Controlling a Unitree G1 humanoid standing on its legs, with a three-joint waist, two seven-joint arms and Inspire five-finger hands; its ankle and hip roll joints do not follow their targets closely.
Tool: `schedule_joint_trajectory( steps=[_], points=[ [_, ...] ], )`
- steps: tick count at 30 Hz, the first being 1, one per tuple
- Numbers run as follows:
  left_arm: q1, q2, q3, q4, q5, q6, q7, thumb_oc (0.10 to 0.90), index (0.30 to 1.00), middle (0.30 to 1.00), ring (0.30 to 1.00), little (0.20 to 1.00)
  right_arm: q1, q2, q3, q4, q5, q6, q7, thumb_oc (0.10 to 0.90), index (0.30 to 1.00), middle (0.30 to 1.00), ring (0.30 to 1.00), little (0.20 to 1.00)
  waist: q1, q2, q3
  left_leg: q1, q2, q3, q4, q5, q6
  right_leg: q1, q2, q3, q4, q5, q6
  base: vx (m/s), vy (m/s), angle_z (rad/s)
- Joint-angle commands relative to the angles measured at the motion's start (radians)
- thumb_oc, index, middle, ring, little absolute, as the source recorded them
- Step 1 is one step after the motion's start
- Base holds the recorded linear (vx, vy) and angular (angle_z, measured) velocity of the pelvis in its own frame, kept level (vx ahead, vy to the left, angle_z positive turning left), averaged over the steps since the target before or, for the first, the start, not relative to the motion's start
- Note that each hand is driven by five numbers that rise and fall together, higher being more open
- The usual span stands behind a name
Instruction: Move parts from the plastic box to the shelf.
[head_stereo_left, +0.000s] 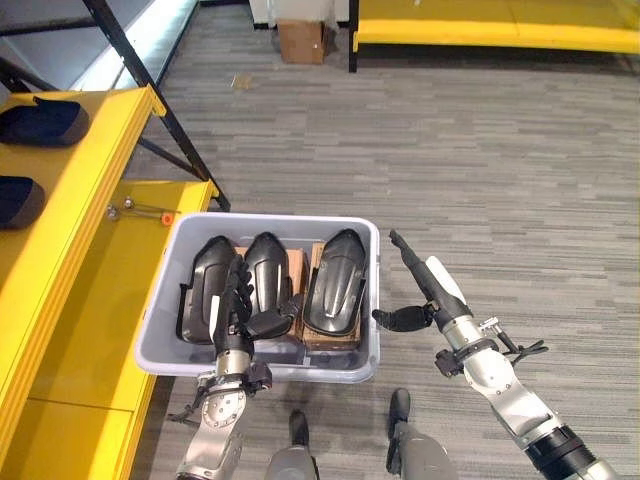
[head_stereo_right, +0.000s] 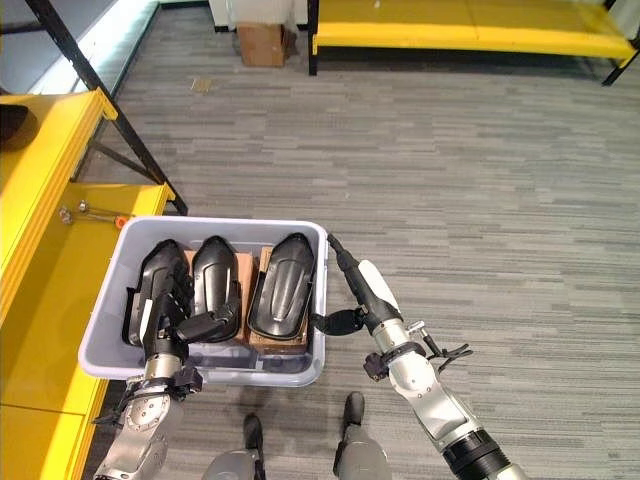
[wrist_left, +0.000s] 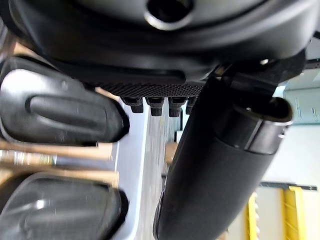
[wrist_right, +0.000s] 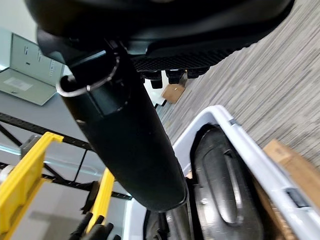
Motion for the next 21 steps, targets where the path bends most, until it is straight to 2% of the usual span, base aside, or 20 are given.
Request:
schedule_joint_trajectory(
  steps=[1, 3, 4, 5, 6, 9, 10, 11, 12, 13, 14, 15, 17, 21],
  points=[
    [-0.026, 0.068, 0.064, -0.140, 0.027, -0.108, 0.033, 0.900, 1.000, 1.000, 1.000, 1.000, -0.077, 0.013, 0.025, -0.159, 0.011, -0.048, -0.003, 0.900, 1.000, 1.000, 1.000, 1.000, 0.001, -0.037, -0.060, -0.095, 0.006, -0.108, 0.233, -0.031, 0.013, 0.046, -0.044, 0.080, 0.141, -0.147, -0.004, -0.05, 0.130, -0.20],
    [-0.020, 0.058, 0.069, -0.134, 0.032, -0.108, 0.012, 0.900, 1.000, 1.000, 1.000, 1.000, -0.072, 0.014, 0.029, -0.174, 0.012, -0.021, 0.013, 0.900, 1.000, 1.000, 1.000, 1.000, -0.015, -0.021, -0.068, -0.056, 0.078, -0.090, 0.147, 0.045, -0.015, 0.033, -0.044, 0.087, 0.151, -0.152, -0.002, -0.02, 0.380, -0.38],
    [-0.014, 0.057, 0.062, -0.122, 0.030, -0.122, -0.002, 0.900, 1.000, 1.000, 1.000, 1.000, -0.066, 0.008, 0.034, -0.176, 0.008, -0.013, 0.019, 0.900, 1.000, 1.000, 1.000, 1.000, -0.025, -0.011, -0.073, -0.024, 0.121, -0.092, 0.049, 0.085, -0.031, 0.018, -0.052, 0.108, 0.160, -0.153, 0.008, 0.00, 0.577, -0.24],
    [-0.018, 0.057, 0.056, -0.114, 0.028, -0.131, -0.008, 0.900, 1.000, 1.000, 1.000, 1.000, -0.066, 0.005, 0.034, -0.179, 0.006, -0.008, 0.022, 0.900, 1.000, 1.000, 1.000, 1.000, -0.029, -0.008, -0.072, -0.020, 0.131, -0.097, 0.030, 0.100, -0.037, 0.011, -0.056, 0.119, 0.166, -0.153, 0.012, 0.00, 0.616, 0.01],
    [-0.026, 0.059, 0.045, -0.105, 0.022, -0.144, -0.002, 0.900, 1.000, 1.000, 1.000, 1.000, -0.070, -0.005, 0.030, -0.181, 0.015, -0.004, 0.025, 0.900, 1.000, 1.000, 1.000, 1.000, -0.037, -0.007, -0.069, -0.008, 0.125, -0.086, 0.010, 0.063, -0.034, -0.003, -0.066, 0.132, 0.175, -0.149, 0.023, -0.04, 0.464, 0.03],
    [-0.067, 0.076, 0.007, -0.104, -0.007, -0.152, -0.010, 0.900, 1.000, 1.000, 1.000, 1.000, -0.079, -0.024, 0.025, -0.171, 0.010, -0.003, -0.008, 0.900, 1.000, 1.000, 1.000, 1.000, -0.047, -0.016, -0.041, -0.032, 0.108, -0.072, 0.034, 0.014, -0.026, -0.022, -0.106, 0.149, 0.165, -0.114, 0.063, -0.08, 0.306, -0.19],
    [-0.090, 0.086, -0.010, -0.115, 0.003, -0.144, -0.011, 0.900, 1.000, 1.000, 1.000, 1.000, -0.083, -0.022, 0.025, -0.167, 0.008, -0.017, -0.031, 0.900, 1.000, 1.000, 1.000, 1.000, -0.044, -0.029, -0.022, -0.054, 0.082, -0.062, 0.069, -0.019, -0.015, -0.020, -0.131, 0.149, 0.126, -0.070, 0.093, -0.11, 0.186, -0.16],
    [-0.113, 0.096, -0.032, -0.121, 0.026, -0.118, -0.021, 0.900, 1.000, 1.000, 1.000, 1.000, -0.086, -0.011, 0.028, -0.163, -0.010, -0.029, -0.040, 0.900, 1.000, 1.000, 1.000, 1.000, -0.039, -0.047, -0.005, -0.059, 0.062, -0.036, 0.080, -0.043, -0.006, -0.013, -0.172, 0.131, 0.055, 0.007, 0.120, -0.06, 0.072, 0.07],
    [-0.117, 0.097, -0.042, -0.123, 0.033, -0.113, -0.015, 0.900, 1.000, 1.000, 1.000, 1.000, -0.091, -0.005, 0.034, -0.162, -0.024, -0.034, -0.040, 0.900, 1.000, 1.000, 1.000, 1.000, -0.037, -0.050, 0.001, -0.056, 0.060, -0.025, 0.072, -0.044, -0.005, -0.017, -0.179, 0.124, 0.046, 0.021, 0.122, -0.03, 0.051, 0.27],
    [-0.118, 0.099, -0.054, -0.129, 0.040, -0.112, 0.001, 0.900, 1.000, 1.000, 1.000, 1.000, -0.102, 0.003, 0.044, -0.164, -0.042, -0.033, -0.049, 0.900, 1.000, 1.000, 1.000, 1.000, -0.034, -0.046, 0.009, -0.051, 0.063, -0.021, 0.064, -0.040, -0.002, -0.037, -0.172, 0.131, 0.083, 0.006, 0.118, -0.05, 0.063, 0.27],
    [-0.114, 0.103, -0.058, -0.134, 0.058, -0.113, 0.017, 0.900, 1.000, 1.000, 1.000, 1.000, -0.110, 0.004, 0.058, -0.177, -0.058, -0.034, -0.054, 0.900, 1.000, 1.000, 1.000, 1.000, -0.029, -0.042, 0.004, -0.069, 0.062, -0.018, 0.051, -0.025, 0.005, -0.046, -0.124, 0.110, 0.140, -0.075, 0.101, -0.06, 0.017, 0.27],
    [-0.112, 0.110, -0.061, -0.144, 0.053, -0.106, 0.028, 0.900, 1.000, 1.000, 1.000, 1.000, -0.103, 0.002, 0.064, -0.194, -0.063, -0.028, -0.056, 0.900, 1.000, 1.000, 1.000, 1.000, -0.018, -0.043, 0.005, -0.093, 0.057, -0.024, 0.061, -0.021, 0.001, -0.047, -0.119, 0.086, 0.157, -0.095, 0.095, -0.08, -0.044, 0.32],
    [-0.130, 0.110, -0.052, -0.144, -0.017, -0.109, 0.045, 0.900, 1.000, 1.000, 1.000, 1.000, -0.154, 0.003, 0.095, -0.185, -0.084, 0.008, -0.092, 0.900, 1.000, 1.000, 1.000, 1.000, -0.006, -0.028, 0.034, -0.138, 0.060, -0.043, 0.074, -0.007, -0.011, -0.083, -0.117, 0.066, 0.183, -0.108, 0.080, -0.14, -0.116, 0.26],
    [-0.133, 0.098, -0.054, -0.156, -0.017, -0.093, 0.031, 0.900, 1.000, 1.000, 1.000, 1.000, -0.188, 0.012, 0.092, -0.181, -0.123, 0.033, -0.095, 0.900, 1.000, 1.000, 1.000, 1.000, -0.004, -0.010, 0.053, -0.154, 0.059, -0.049, 0.065, 0.007, -0.017, -0.092, -0.116, 0.058, 0.175, -0.107, 0.071, -0.08, -0.025, 0.04]
  ],
)
